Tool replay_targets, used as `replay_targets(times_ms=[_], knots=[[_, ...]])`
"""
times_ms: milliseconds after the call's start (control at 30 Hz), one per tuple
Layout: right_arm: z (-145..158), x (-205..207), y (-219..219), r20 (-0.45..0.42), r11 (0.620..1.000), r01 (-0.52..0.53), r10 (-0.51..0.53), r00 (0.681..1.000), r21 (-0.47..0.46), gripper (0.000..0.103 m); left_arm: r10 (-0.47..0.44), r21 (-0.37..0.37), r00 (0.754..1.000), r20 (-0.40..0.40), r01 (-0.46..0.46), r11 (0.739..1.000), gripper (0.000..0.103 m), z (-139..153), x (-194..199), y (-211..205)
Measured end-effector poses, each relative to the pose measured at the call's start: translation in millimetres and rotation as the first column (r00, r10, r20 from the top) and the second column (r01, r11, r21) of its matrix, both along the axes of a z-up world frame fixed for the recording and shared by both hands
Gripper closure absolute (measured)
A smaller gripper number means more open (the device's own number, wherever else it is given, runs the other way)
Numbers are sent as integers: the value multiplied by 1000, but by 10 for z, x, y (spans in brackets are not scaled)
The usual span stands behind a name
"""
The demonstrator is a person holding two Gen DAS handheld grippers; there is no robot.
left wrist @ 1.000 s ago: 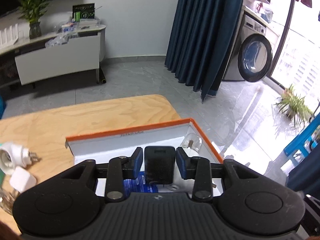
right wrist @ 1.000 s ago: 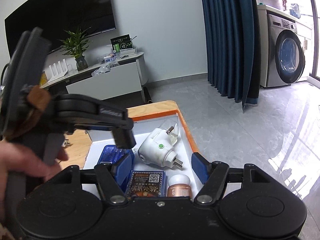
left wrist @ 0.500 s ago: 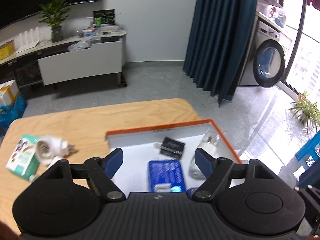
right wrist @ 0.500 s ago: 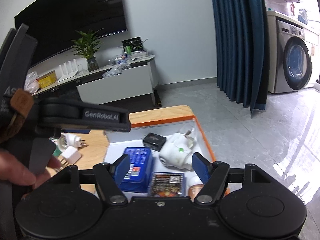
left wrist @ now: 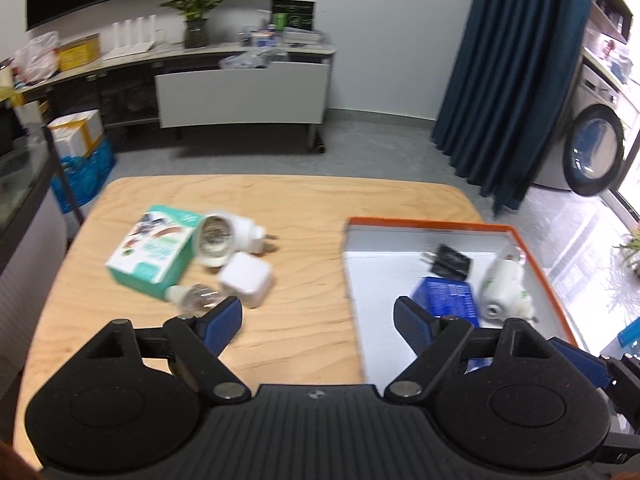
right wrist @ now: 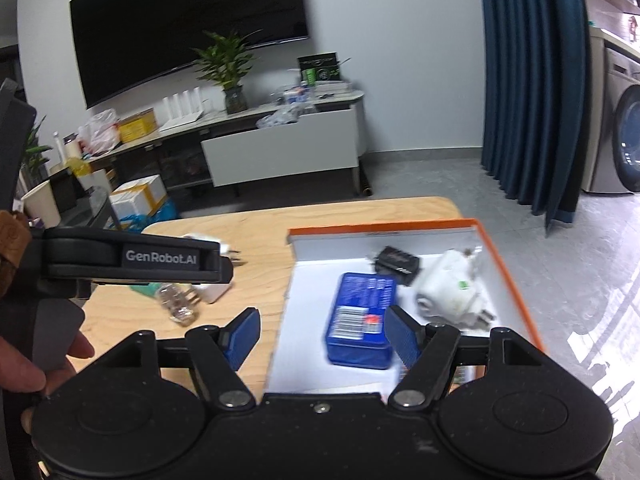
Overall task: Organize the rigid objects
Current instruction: 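Move both open tools away from the box toward the remaining items, then grasp the green bandage box with the left tool while the right tool grasps the glass freshener bottle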
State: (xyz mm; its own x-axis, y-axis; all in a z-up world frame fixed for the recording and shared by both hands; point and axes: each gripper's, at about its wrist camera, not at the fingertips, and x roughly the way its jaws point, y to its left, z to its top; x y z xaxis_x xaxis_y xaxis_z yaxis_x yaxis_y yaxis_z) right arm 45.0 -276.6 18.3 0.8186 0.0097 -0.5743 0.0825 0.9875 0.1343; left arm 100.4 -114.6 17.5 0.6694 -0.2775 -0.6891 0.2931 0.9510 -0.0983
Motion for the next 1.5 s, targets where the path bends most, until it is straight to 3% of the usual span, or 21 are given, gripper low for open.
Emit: replay_targets(times_ms=[300,833,967,1233,1500], knots=[[1,121,403,-12,997,-76,75,997,-19,21,79,-22,997,-10,-79,997,18,-13,28,431],[-73,362,834,-43,984,-168,166,985,-57,21,126,-33,991,-45,-127,991,18,-150,114,829],[-126,446,913,-50,979,-196,193,980,-55,21,146,-28,988,-50,-147,989,13,-202,176,944],[-280,600,977,-81,972,-233,230,970,-29,21,190,36,980,-53,-188,982,7,-362,680,1113],[-363,730,983,-87,964,-267,266,960,-3,21,96,127,993,-71,-87,988,4,-627,1303,954]])
